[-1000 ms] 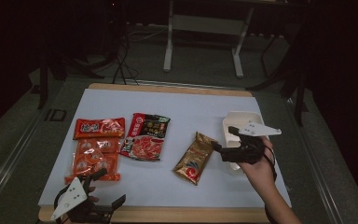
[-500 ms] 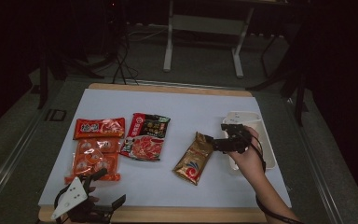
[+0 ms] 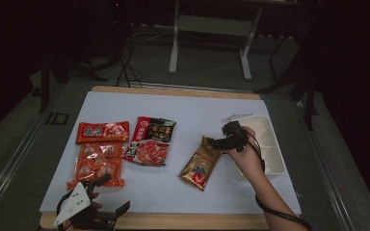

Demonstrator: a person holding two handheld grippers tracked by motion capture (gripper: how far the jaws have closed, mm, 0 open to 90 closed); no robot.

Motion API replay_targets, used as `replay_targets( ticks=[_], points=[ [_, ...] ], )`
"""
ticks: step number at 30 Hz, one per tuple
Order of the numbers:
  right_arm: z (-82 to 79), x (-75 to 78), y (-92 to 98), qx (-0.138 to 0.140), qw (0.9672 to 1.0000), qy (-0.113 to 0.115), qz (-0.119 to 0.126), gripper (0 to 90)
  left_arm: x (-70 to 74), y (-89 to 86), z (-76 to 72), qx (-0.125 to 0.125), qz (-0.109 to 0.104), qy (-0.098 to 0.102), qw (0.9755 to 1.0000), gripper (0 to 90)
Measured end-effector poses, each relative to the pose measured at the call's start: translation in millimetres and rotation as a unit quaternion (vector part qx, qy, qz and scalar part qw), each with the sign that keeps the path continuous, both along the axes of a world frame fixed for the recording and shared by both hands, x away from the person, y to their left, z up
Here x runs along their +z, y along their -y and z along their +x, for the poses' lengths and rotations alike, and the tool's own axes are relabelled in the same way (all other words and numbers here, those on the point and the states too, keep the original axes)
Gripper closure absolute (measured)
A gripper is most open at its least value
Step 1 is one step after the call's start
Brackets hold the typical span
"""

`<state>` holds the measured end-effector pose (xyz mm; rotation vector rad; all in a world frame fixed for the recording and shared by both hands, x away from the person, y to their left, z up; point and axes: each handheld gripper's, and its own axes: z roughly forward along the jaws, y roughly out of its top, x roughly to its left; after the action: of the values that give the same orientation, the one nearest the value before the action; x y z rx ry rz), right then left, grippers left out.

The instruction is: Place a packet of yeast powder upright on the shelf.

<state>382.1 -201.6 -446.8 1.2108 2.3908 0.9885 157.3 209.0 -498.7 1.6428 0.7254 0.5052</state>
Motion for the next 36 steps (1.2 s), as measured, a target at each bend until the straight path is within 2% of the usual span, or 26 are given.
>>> replay_targets(
  ticks=[5,10,16,24,27,28,32,36],
  points=[
    [6.9,-11.6,-3.2,-0.007,0.9997,-0.021,-0.007,21.6,-0.1,-0.2,0.1,-0.001,0.001,0.000,1.0000,0.2],
    [13.9,-21.3,-5.9,-0.012,0.9987,-0.050,-0.003,21.5,-0.8,1.0,0.7,-0.002,0.003,-0.002,1.0000,0.2],
    [21.6,-32.0,-13.6,-0.016,0.9966,-0.078,-0.024,21.3,-1.4,0.8,1.4,-0.002,0.005,-0.003,1.0000,0.2],
    [33.6,-42.8,-20.1,-0.034,0.9927,-0.102,-0.054,21.3,-1.5,1.3,1.4,-0.004,0.006,-0.003,1.0000,0.2],
    [35.1,-45.8,-21.8,-0.038,0.9917,-0.112,-0.051,21.3,-1.6,1.5,1.3,-0.004,0.006,-0.004,1.0000,0.2],
    [35.7,-48.1,-25.1,-0.039,0.9907,-0.111,-0.069,21.2,-1.8,1.8,1.2,-0.005,0.006,-0.005,1.0000,0.2],
    [37.9,-54.3,-28.8,-0.044,0.9872,-0.113,-0.103,20.4,-2.0,2.0,1.4,-0.005,0.006,-0.006,1.0000,0.2],
    [41.2,-60.1,-27.7,-0.051,0.9848,-0.134,-0.099,20.1,-2.4,2.1,1.8,-0.006,0.007,-0.007,0.9999,0.2]
  ],
)
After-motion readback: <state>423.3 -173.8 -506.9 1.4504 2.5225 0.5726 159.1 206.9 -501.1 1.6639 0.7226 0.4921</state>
